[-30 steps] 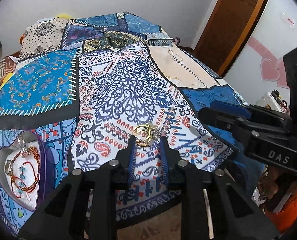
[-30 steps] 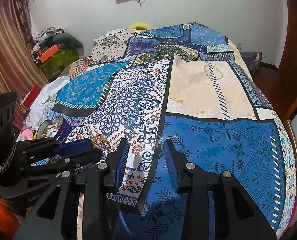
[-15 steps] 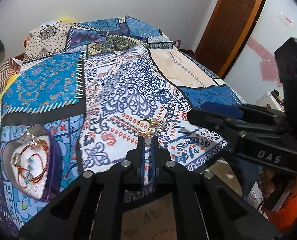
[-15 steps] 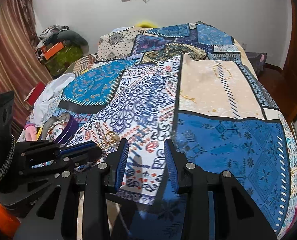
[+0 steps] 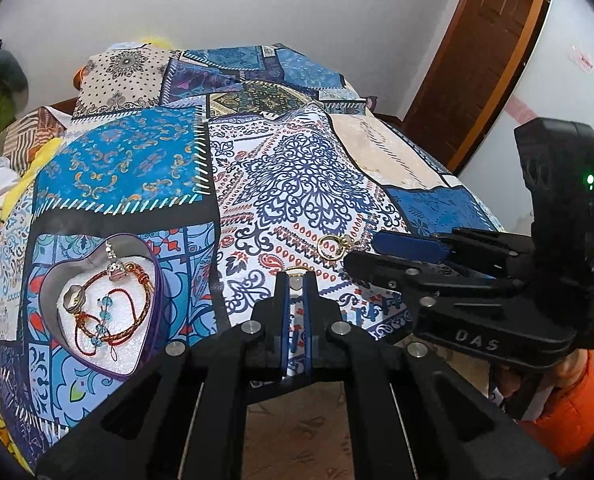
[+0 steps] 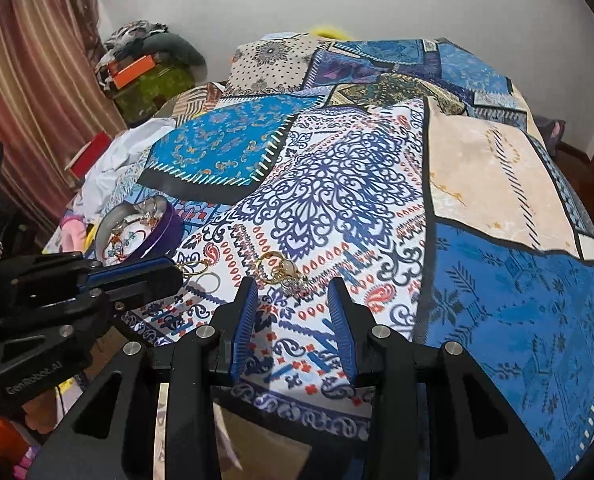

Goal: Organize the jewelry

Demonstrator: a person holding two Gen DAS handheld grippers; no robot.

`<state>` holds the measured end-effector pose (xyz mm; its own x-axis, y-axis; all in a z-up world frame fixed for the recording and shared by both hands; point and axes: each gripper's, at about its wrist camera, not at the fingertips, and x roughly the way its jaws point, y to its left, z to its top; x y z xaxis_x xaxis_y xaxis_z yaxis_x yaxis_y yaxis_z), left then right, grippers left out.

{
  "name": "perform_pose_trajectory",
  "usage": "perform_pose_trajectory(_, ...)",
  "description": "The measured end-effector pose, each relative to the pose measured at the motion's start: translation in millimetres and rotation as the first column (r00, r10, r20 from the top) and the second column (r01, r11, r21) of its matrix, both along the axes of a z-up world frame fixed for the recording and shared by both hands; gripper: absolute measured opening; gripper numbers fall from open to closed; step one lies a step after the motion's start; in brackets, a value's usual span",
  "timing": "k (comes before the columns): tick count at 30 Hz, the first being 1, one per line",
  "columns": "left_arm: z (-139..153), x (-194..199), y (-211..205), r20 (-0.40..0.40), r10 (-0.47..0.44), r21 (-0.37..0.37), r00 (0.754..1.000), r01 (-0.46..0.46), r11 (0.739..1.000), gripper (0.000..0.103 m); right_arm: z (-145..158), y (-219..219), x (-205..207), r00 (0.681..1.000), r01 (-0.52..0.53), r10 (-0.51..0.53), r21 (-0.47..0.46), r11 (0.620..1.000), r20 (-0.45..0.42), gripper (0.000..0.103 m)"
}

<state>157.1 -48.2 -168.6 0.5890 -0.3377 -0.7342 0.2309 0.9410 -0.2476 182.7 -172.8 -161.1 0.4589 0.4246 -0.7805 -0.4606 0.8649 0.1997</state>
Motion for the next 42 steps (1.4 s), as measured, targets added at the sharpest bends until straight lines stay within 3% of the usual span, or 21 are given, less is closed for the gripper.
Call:
perform_pose_trajectory(2,0,0,1,0.001,0.002,-0.006,1.000,-0.002,1.000,0.004,-1,3,0,1.000,0.001,-0.001,-0.026,1.000,0.017,0.028)
perform_pose_trajectory(4,1,0,2,0.001,0.003,-0.011,1.000,-0.003,1.000,0.004,-2,4,1,1.000,0.013,-0.012,-0.051,0.999,0.025,0.014)
perform_pose_trajectory(14,7,-2,3,0.013,0.010,-0.013,1.000,-0.010,1.000,0.004,8,-7,-1,0.999,0.037,-0.038,0.021,0.999,0.027,0.007)
perform_pose_trajectory(26,25,-14,7,0.055,0.026,-0.013,0.998,-0.025,1.000,0.004,39,-18,-13,0.994,0.045,-0.050,0.048,0.998,0.095,0.007)
perform_pose_trajectory(31,25,-20,10,0.055,0.028,-0.012,0.998,-0.027,1.000,0.004,25,-21,-12,0.998,0.054,-0.055,0.035,0.998,0.012,0.021)
perform_pose_trajectory(37,21,-19,14,0.043,0.034,-0.017,0.998,-0.034,0.999,0.004,8,-17,-11,0.999,0.040,-0.040,-0.012,0.999,-0.031,0.021)
perform_pose_trajectory(42,19,-16,17,0.039,0.039,-0.024,0.998,-0.039,0.999,0.004,2,-6,-6,1.000,0.026,-0.025,-0.095,0.995,0.013,0.021)
